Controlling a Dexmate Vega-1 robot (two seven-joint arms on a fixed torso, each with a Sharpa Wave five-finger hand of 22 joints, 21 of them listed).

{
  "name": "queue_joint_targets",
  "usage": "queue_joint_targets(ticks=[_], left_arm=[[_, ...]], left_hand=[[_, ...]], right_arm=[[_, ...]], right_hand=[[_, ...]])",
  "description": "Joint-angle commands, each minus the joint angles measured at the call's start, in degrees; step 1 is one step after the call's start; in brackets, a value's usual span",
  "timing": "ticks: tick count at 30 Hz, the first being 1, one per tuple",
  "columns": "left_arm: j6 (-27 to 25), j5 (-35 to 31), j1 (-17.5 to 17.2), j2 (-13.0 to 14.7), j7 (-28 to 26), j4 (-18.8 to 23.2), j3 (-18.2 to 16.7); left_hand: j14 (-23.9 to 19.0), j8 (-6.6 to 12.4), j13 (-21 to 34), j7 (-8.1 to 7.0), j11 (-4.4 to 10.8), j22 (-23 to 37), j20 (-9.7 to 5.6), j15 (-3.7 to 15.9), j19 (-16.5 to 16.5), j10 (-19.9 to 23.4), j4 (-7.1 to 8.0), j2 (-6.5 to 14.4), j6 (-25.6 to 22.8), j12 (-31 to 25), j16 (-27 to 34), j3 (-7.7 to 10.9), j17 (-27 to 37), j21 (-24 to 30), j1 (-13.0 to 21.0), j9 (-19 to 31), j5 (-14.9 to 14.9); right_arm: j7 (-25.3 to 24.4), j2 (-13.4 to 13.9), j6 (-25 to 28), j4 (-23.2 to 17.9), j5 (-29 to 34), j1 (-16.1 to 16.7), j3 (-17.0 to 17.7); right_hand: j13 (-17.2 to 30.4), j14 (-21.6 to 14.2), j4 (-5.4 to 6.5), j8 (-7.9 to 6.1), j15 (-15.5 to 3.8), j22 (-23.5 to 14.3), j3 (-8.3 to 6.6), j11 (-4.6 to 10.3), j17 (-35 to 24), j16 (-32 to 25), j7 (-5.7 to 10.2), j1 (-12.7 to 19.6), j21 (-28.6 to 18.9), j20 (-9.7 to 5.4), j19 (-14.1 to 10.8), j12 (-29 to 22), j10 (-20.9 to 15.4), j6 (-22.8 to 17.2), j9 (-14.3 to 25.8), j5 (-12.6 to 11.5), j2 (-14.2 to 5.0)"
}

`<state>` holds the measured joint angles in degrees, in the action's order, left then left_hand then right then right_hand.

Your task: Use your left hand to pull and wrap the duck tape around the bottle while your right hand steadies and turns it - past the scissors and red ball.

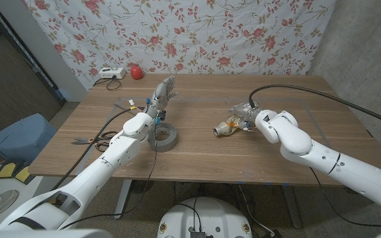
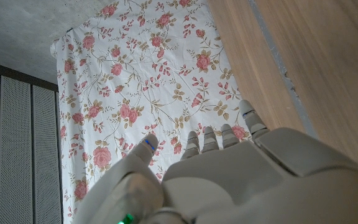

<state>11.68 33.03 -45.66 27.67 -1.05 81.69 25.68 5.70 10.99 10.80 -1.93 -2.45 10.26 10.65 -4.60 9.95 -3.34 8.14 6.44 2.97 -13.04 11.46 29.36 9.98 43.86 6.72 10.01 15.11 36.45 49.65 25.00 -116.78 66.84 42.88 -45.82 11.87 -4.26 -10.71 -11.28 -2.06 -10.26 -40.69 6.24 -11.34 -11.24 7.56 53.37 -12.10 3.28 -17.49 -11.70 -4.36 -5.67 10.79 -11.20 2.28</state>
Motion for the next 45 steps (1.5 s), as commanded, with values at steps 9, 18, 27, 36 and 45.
queue_joint_targets(ticks=[9,18,27,36,45], left_arm=[[0.1,0.4,1.0,0.3,1.6,-1.7,0.0],[0.2,0.3,0.6,0.9,1.9,-1.1,-0.2],[0.3,0.5,0.1,1.3,2.0,-0.6,-0.4],[0.4,0.4,-0.1,1.6,2.2,0.0,-0.4],[-0.1,-0.4,-1.0,2.7,1.6,1.7,-0.3]], left_hand=[[-0.3,-0.27,0.2,-0.33,0.41,0.2,0.69,-0.28,1.9,-0.1,-0.01,0.3,0.0,0.0,-0.3,-0.23,0.3,-0.4,-0.8,0.1,0.5],[-0.4,-0.32,0.2,-0.38,0.29,0.2,0.8,-0.29,1.8,-0.2,-0.01,0.3,0.0,0.1,-0.3,-0.27,0.3,-0.5,-0.8,0.1,0.6],[-0.4,-0.36,0.2,-0.4,-0.14,0.2,0.79,-0.2,1.7,-0.2,-0.03,0.3,0.1,0.2,-0.3,-0.28,0.2,-0.7,-0.8,0.1,0.6],[-0.4,-0.42,0.2,-0.49,-0.14,0.2,0.79,-0.19,1.5,-0.2,-0.06,0.3,0.2,0.3,-0.4,-0.26,0.2,-0.8,-0.8,0.1,0.7],[-0.4,-0.53,0.2,-0.63,-0.09,0.2,0.68,-0.16,1.4,-0.2,-0.11,0.5,0.5,0.4,-0.4,-0.17,0.2,-0.9,-0.8,0.1,0.8]], right_arm=[[7.0,-4.7,-1.5,5.0,6.2,-0.4,-0.5],[3.3,-5.2,-0.7,5.6,3.8,1.0,1.3],[-4.5,-4.7,0.5,6.2,-1.2,3.4,3.2],[-6.4,-3.9,1.8,6.1,-2.0,3.6,2.8],[-10.8,-3.5,2.5,5.2,-1.8,4.2,3.0]], right_hand=[[0.3,-0.6,0.65,-1.14,-1.25,-0.3,-1.15,1.66,-0.6,-0.5,0.83,0.7,-0.2,-0.14,-0.4,-0.7,-1.2,-2.7,0.4,0.2,-0.14],[1.4,-16.2,2.28,-4.7,-6.19,-0.5,-0.19,-1.72,-3.0,-6.5,-0.59,-2.5,-2.5,-1.16,-7.6,-6.8,-17.2,-16.6,0.7,-0.3,0.48],[8.8,-40.2,1.79,-13.85,-8.98,-2.2,15.11,-2.29,-22.8,-27.8,-2.49,-0.9,-9.1,-2.28,-19.6,-23.4,-39.7,-40.2,3.5,-5.0,-1.9],[13.9,-43.7,8.02,-15.57,-9.51,-4.6,19.3,-1.23,-31.4,-32.8,-2.24,-4.8,-12.4,-5.84,-18.6,-30.1,-45.5,-46.4,3.2,-2.7,-11.72],[19.0,-50.7,8.27,-16.08,-10.18,-8.7,20.32,-1.47,-39.9,-38.2,-4.1,-3.3,-17.7,-8.05,-18.7,-37.3,-53.8,-48.4,6.7,-5.0,-11.55]])
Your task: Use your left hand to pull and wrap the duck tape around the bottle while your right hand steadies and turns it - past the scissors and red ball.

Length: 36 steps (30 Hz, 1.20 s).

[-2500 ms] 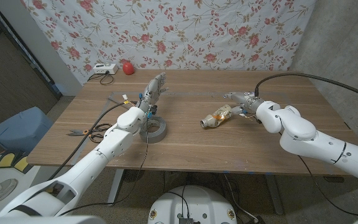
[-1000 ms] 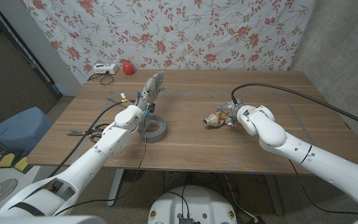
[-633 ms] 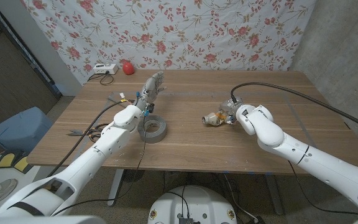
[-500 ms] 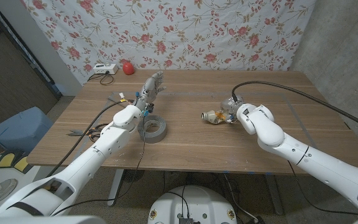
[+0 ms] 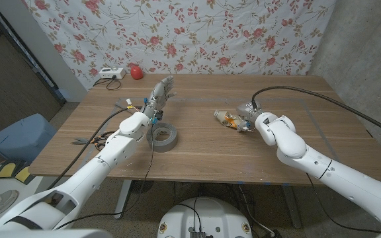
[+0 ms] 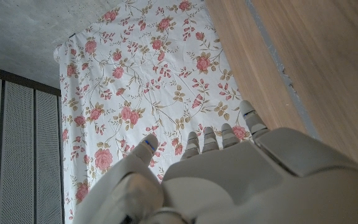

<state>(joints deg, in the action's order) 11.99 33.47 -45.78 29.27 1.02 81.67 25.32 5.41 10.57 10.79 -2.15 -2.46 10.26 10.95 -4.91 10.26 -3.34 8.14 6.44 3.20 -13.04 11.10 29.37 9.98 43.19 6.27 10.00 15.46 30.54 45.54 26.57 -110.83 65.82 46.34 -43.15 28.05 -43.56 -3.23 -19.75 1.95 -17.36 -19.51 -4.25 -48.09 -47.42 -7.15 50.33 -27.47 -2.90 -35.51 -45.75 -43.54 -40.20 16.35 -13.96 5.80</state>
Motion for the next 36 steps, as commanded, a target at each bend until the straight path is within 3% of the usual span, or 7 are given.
queue_joint_targets(ticks=[1,8,10,17,21,28,36], left_arm=[[-0.2,-1.1,-1.0,1.1,-0.7,1.7,0.0],[-1.5,-4.5,-2.1,3.1,-3.8,4.9,0.3],[-2.8,-6.6,-2.7,4.2,-5.9,7.0,0.5],[-9.6,-16.0,-4.9,8.9,-13.8,16.1,0.9],[-17.0,-22.3,-6.4,12.1,-18.3,23.3,1.2],[-28.4,-30.4,-8.5,16.2,-21.5,32.9,2.2],[-40.3,-38.0,-9.7,20.5,-20.5,42.2,4.0]], left_hand=[[-0.1,-0.16,0.2,-0.42,-0.07,0.2,0.38,0.18,1.1,-0.2,-0.14,0.5,0.4,0.4,-0.1,-0.15,0.2,-0.3,-0.3,0.1,0.4],[-0.3,-0.13,0.2,-0.64,0.69,0.2,0.34,0.3,0.9,0.3,-0.59,0.8,0.5,0.3,-0.1,0.25,0.1,-0.5,0.3,0.1,0.5],[-0.5,-0.04,0.2,-0.75,1.72,0.2,0.27,0.33,0.9,0.8,-1.18,1.1,0.4,0.2,-0.1,0.66,0.0,-0.7,0.9,0.1,0.4],[-4.0,1.35,0.2,-0.83,5.34,0.3,-0.24,-0.54,1.2,5.1,-5.35,-0.3,-5.0,-0.8,0.4,1.73,0.1,-2.2,4.7,0.1,-1.0],[-8.2,2.55,0.4,-0.43,5.87,0.5,0.11,-0.3,2.1,10.4,-8.96,-2.1,-12.2,-2.0,1.3,1.72,0.4,-3.6,7.2,0.3,-2.9],[-8.6,3.07,0.7,-0.61,5.72,0.5,0.94,0.29,3.8,14.0,-12.33,-4.5,-15.9,-2.8,1.2,1.35,0.7,-5.2,9.5,0.5,-4.1],[-8.7,4.13,1.4,-1.29,6.27,0.7,1.24,0.51,4.7,17.4,-15.15,-7.2,-20.7,-3.7,1.4,0.43,0.9,-6.4,11.4,0.8,-4.4]], right_arm=[[-5.1,0.7,0.9,-1.0,-0.9,0.7,0.4],[-10.6,1.2,0.6,-1.8,-1.7,1.6,1.5],[-13.5,1.4,0.2,-2.0,-2.4,2.3,2.0],[-22.4,1.8,-0.5,-2.6,-4.6,4.5,4.0],[-26.0,1.6,-0.2,-2.7,-5.4,5.4,4.8],[-29.9,1.8,0.3,-2.5,-5.4,6.3,4.9],[-33.8,1.7,0.0,-1.9,-4.9,6.7,4.6]], right_hand=[[2.2,-11.9,0.6,-7.5,-14.22,-1.9,-0.87,8.86,-3.7,-2.2,10.37,0.1,-2.7,-2.01,-0.6,-3.2,-15.3,-14.2,1.2,-2.5,-14.81],[-0.2,-13.0,-0.2,-6.26,-14.33,-2.1,-0.97,8.61,-5.3,-2.2,9.81,1.4,-3.7,-2.85,-0.3,-2.5,-17.1,-15.4,0.2,-3.6,-14.3],[-0.8,-12.8,-0.23,-5.95,-14.29,-2.0,-0.94,9.02,-5.2,-1.7,9.75,1.6,-3.8,-3.1,-0.1,-2.3,-17.4,-15.7,-0.1,-3.8,-14.29],[-2.7,-12.7,-0.11,-4.76,-14.26,-1.8,-0.59,9.34,-5.1,-0.4,10.51,1.7,-4.3,-3.77,0.2,-0.9,-17.1,-16.2,-1.0,-4.5,-14.13],[-3.6,-12.8,-0.07,-4.26,-14.29,-1.6,-0.4,9.34,-5.3,0.0,10.65,1.7,-4.5,-4.02,0.3,-0.5,-17.4,-16.6,-1.4,-4.8,-14.05],[-4.6,-13.0,-0.12,-3.65,-14.32,-1.4,-0.18,9.4,-5.6,0.4,10.82,1.9,-4.8,-4.38,0.6,0.0,-18.0,-16.9,-1.9,-5.1,-13.89],[-5.0,-12.9,-0.23,-3.09,-14.35,-1.2,0.08,9.09,-6.0,1.0,11.02,2.1,-5.1,-4.72,0.9,0.3,-18.0,-17.3,-2.3,-5.4,-13.67]])
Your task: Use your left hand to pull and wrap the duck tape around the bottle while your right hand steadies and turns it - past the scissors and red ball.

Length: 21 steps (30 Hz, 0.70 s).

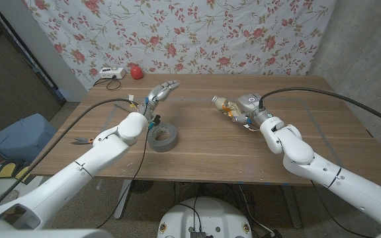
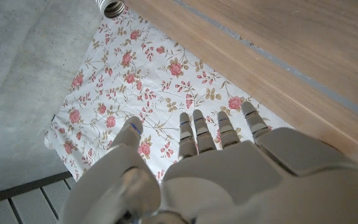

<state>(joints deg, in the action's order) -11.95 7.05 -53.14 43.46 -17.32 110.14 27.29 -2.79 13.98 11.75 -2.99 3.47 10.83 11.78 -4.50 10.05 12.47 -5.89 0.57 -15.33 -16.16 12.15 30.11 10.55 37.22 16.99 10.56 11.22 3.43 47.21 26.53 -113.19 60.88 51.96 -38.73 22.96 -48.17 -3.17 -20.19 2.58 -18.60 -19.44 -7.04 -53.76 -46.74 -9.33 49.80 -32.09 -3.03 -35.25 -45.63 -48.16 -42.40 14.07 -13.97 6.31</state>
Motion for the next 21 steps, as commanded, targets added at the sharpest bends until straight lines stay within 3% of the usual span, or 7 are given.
queue_joint_targets(ticks=[1,3,6,14,15,21], left_arm=[[-17.6,-12.2,-2.4,6.7,-1.8,14.6,2.2],[-20.1,-13.4,-2.5,7.5,-1.0,16.4,2.5],[-24.0,-15.5,-2.6,8.4,-0.1,18.9,3.3],[-36.1,-21.3,-1.3,11.0,3.7,25.6,7.0],[-39.4,-22.6,-0.2,12.0,5.7,27.4,8.3],[-52.1,-29.1,7.6,14.8,14.5,32.2,17.3]], left_hand=[[-0.7,0.88,0.5,-0.64,0.35,0.2,0.4,0.1,4.8,1.7,-1.41,-1.8,-2.8,-0.7,0.4,-0.46,0.3,-0.5,0.9,0.3,-0.1],[-0.7,1.11,0.7,-0.89,1.1,0.2,0.4,0.07,4.8,2.2,-2.07,-2.7,-3.7,-0.8,0.4,-0.78,0.4,-0.7,1.5,0.3,0.1],[-0.8,1.47,0.9,-1.68,1.03,0.2,0.4,0.23,4.8,2.7,-2.89,-3.9,-5.1,-0.9,0.5,-1.14,0.4,-1.1,2.7,0.4,0.5],[-1.0,1.88,1.2,-1.83,1.06,0.2,0.34,0.4,4.3,3.4,-3.86,-5.2,-6.8,-1.0,0.7,-1.36,0.4,-1.4,5.3,0.5,1.3],[-1.2,2.19,1.3,-1.43,1.6,0.2,0.36,0.48,3.9,4.1,-4.04,-5.7,-8.0,-1.2,0.8,-1.43,0.4,-1.5,6.7,0.6,1.6],[-1.4,1.93,1.5,-1.5,1.46,0.2,0.29,0.43,3.1,4.2,-4.14,-5.8,-7.9,-1.1,0.8,-1.33,0.4,-1.6,8.7,0.6,2.0]], right_arm=[[-7.1,0.0,0.0,0.6,-0.1,1.1,0.2],[-7.5,-0.1,0.0,0.9,0.1,0.9,0.2],[-8.5,0.0,-0.3,1.3,-0.1,0.9,0.2],[-11.0,0.4,-1.0,1.6,-1.0,1.1,0.7],[-11.7,0.5,-1.1,1.6,-1.4,1.3,0.9],[-13.2,0.6,-1.6,2.0,-2.0,1.4,1.1]], right_hand=[[0.1,-8.3,-0.3,-2.56,-14.98,0.0,0.04,11.9,-0.4,0.3,13.27,2.7,-0.5,-4.58,0.7,0.1,-13.4,-15.1,0.0,-5.5,-14.16],[0.2,-8.2,-0.32,-2.47,-14.99,0.1,0.09,11.97,-0.5,0.5,13.37,2.7,-0.5,-4.64,0.8,0.2,-13.3,-15.1,0.0,-5.5,-14.14],[0.0,-8.1,-0.35,-2.41,-14.99,0.2,0.16,11.98,-0.6,0.7,13.45,2.9,-0.6,-4.66,0.9,0.2,-13.5,-15.4,0.1,-5.7,-14.15],[0.2,-8.1,-0.32,-2.13,-14.96,0.3,0.38,12.15,-0.9,1.2,13.47,3.0,-0.9,-4.72,1.1,0.1,-13.7,-15.6,0.2,-5.9,-14.16],[0.2,-8.1,-0.29,-2.1,-14.96,0.4,0.43,12.2,-0.9,1.3,13.42,3.0,-1.0,-4.72,1.1,0.1,-13.7,-15.7,0.2,-6.0,-14.18],[0.4,-8.2,-0.23,-1.84,-14.96,0.5,0.6,12.11,-1.2,1.6,13.48,3.0,-1.2,-4.82,1.3,0.0,-13.6,-15.7,0.3,-6.1,-14.22]])
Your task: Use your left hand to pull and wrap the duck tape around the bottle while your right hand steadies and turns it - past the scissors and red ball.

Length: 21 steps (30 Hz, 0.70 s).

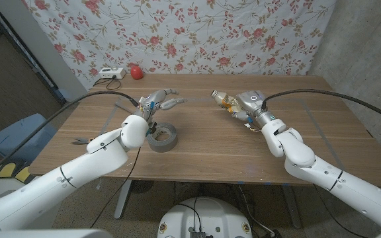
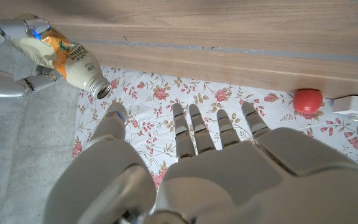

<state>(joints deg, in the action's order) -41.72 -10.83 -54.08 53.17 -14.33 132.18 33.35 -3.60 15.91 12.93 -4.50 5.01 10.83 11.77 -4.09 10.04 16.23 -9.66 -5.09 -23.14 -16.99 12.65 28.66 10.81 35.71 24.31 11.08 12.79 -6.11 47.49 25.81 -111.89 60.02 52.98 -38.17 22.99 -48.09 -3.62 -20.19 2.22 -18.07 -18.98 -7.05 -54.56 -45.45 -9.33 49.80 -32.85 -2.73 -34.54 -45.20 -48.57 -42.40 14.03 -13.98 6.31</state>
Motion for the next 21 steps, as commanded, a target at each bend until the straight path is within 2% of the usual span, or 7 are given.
queue_joint_targets(ticks=[1,7,9,13,17,21], left_arm=[[-23.4,-11.7,9.5,5.5,12.6,10.7,12.3],[-29.1,-13.7,14.4,6.9,16.9,13.0,17.2],[-31.8,-15.4,17.0,7.3,18.3,13.7,20.4],[-38.3,-19.9,25.2,7.9,23.1,15.0,30.2],[-38.3,-31.3,25.5,7.2,33.8,14.3,32.2],[-38.3,-48.0,24.6,4.8,49.3,11.5,33.3]], left_hand=[[-0.6,0.02,0.3,0.0,0.0,0.2,0.29,0.05,3.0,0.4,-0.38,-0.1,-0.2,-0.2,0.3,0.14,0.1,-0.1,1.7,0.1,0.5],[-1.0,0.36,0.5,-0.13,0.47,0.1,0.35,0.27,2.1,1.3,-0.39,-0.4,-1.7,-0.4,0.5,0.11,0.1,-0.2,3.7,0.2,0.8],[-1.0,0.44,0.5,0.09,0.44,0.1,0.39,0.21,2.1,1.4,-0.34,-0.5,-2.0,-0.5,0.5,0.04,0.1,-0.3,4.1,0.2,0.9],[-2.4,0.65,0.7,-0.42,0.95,0.1,0.48,1.23,3.0,3.6,0.03,-1.1,-3.7,-1.1,1.0,-0.51,0.1,-1.2,5.6,0.2,1.2],[-2.9,0.72,0.8,-0.54,1.43,0.1,0.46,1.49,2.8,3.9,0.11,-1.3,-4.5,-1.1,1.1,-0.76,0.0,-1.4,6.5,0.3,1.3],[-3.7,0.85,0.9,-0.99,1.41,0.2,0.4,1.93,2.2,4.4,0.09,-1.4,-5.4,-1.2,1.4,-0.95,0.0,-1.4,7.5,0.3,1.5]], right_arm=[[-3.8,0.3,-0.9,0.7,-1.1,0.3,0.5],[-5.4,0.2,-1.4,1.3,-1.8,0.3,0.5],[-5.9,0.1,-1.3,1.5,-1.8,0.3,0.5],[-6.2,0.0,-1.2,1.5,-2.0,0.2,0.4],[-7.0,-0.1,-1.5,1.7,-2.5,0.2,0.5],[-8.0,0.0,-1.9,1.8,-2.8,0.2,0.6]], right_hand=[[0.4,-8.3,0.23,-1.84,-14.6,0.0,0.16,12.08,-0.4,0.3,13.47,3.0,-0.5,-5.11,0.6,-0.4,-13.1,-15.8,0.3,-6.1,-14.23],[0.4,-8.5,0.27,-1.64,-14.59,0.1,0.32,12.02,-0.6,0.6,13.45,3.0,-0.7,-5.19,0.7,-0.4,-13.2,-15.8,0.4,-6.3,-14.26],[0.4,-8.5,0.28,-1.58,-14.58,0.2,0.38,12.11,-0.7,0.6,13.45,3.1,-0.8,-5.19,0.7,-0.3,-13.2,-15.9,0.5,-6.3,-14.26],[0.4,-8.6,0.29,-1.44,-14.59,0.3,0.5,11.93,-0.9,0.8,13.39,3.1,-0.9,-5.23,0.8,-0.3,-13.3,-16.0,0.5,-6.4,-14.26],[0.4,-8.7,0.31,-1.34,-14.58,0.3,0.61,12.02,-1.0,1.0,13.39,3.2,-1.0,-5.28,0.9,-0.3,-13.3,-16.1,0.6,-6.5,-14.24],[0.3,-8.8,0.34,-1.21,-14.59,0.4,0.75,11.99,-1.2,1.2,13.29,3.2,-1.2,-5.3,1.0,-0.3,-13.6,-16.3,0.7,-6.6,-14.27]])
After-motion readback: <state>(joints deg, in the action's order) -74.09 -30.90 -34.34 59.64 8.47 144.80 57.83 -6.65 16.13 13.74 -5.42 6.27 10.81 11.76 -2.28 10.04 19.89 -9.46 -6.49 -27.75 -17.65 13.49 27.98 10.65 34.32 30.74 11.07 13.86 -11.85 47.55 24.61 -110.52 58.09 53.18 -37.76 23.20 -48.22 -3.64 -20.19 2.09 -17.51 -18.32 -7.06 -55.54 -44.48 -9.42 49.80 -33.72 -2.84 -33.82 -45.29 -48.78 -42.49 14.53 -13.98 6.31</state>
